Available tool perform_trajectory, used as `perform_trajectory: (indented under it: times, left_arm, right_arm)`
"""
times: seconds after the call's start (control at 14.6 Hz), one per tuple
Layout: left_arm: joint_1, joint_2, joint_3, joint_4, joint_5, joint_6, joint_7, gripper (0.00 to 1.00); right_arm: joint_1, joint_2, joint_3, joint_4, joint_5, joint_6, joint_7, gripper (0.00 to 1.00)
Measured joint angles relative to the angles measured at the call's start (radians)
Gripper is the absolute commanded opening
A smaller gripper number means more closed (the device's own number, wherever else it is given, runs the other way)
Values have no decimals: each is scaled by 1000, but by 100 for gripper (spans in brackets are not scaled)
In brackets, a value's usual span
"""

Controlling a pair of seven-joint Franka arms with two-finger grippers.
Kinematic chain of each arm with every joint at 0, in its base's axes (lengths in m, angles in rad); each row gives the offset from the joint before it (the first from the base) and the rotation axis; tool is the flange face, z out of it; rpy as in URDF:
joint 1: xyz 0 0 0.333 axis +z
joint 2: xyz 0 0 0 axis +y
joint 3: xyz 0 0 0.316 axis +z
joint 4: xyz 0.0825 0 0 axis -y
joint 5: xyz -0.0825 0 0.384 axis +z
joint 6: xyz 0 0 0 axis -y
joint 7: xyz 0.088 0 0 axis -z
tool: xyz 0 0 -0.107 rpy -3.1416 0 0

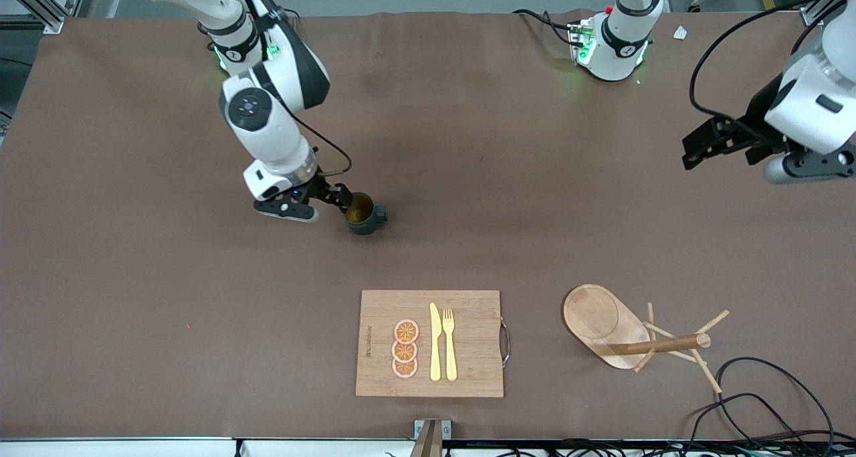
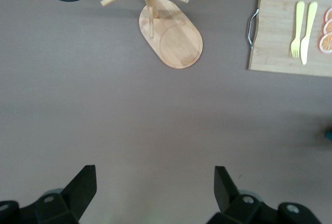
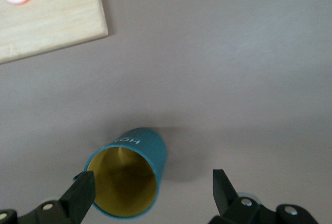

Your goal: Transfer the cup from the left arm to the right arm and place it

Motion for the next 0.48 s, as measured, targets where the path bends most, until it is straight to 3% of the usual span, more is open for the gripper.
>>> perform_trajectory:
  times: [0.48]
  left_arm:
    - [-2, -117, 51, -159, -9, -16, 85, 100]
  right_arm:
    - [30, 59, -5, -18, -21, 49, 23, 100]
